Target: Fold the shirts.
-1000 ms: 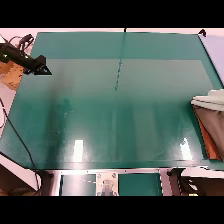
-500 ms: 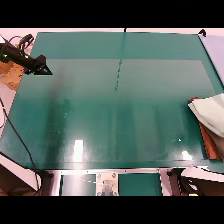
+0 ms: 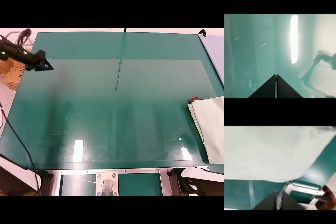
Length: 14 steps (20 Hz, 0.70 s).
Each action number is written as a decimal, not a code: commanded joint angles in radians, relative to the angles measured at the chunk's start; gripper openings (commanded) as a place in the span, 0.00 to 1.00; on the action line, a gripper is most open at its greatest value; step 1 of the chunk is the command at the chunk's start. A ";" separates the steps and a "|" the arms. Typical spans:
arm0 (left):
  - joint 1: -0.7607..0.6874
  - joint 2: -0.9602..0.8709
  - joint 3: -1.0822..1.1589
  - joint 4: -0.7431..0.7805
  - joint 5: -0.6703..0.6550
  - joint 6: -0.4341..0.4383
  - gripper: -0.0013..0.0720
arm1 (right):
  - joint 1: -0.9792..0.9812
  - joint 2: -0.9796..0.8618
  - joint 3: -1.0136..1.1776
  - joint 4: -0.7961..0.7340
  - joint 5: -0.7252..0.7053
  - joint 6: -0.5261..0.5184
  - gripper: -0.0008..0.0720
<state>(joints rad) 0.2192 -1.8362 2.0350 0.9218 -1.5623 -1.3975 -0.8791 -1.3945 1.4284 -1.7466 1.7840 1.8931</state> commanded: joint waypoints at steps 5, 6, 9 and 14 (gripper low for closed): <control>-0.031 0.260 -0.090 0.055 0.036 0.011 0.04 | 0.301 0.045 0.132 0.333 -0.197 -0.054 0.03; -0.051 0.310 -0.154 0.095 0.036 0.011 0.04 | 0.373 0.070 0.092 0.348 -0.229 -0.070 0.03; -0.133 0.490 -0.444 0.159 0.059 0.011 0.04 | 0.626 0.198 -0.149 0.349 -0.372 -0.095 0.03; -0.242 0.724 -0.889 0.210 0.177 0.008 0.04 | 0.974 0.383 -0.517 0.352 -0.590 -0.052 0.03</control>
<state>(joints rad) 0.0315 -1.2327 1.3659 1.0920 -1.4456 -1.3880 -0.0830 -1.1000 1.0790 -1.4113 1.3392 1.8175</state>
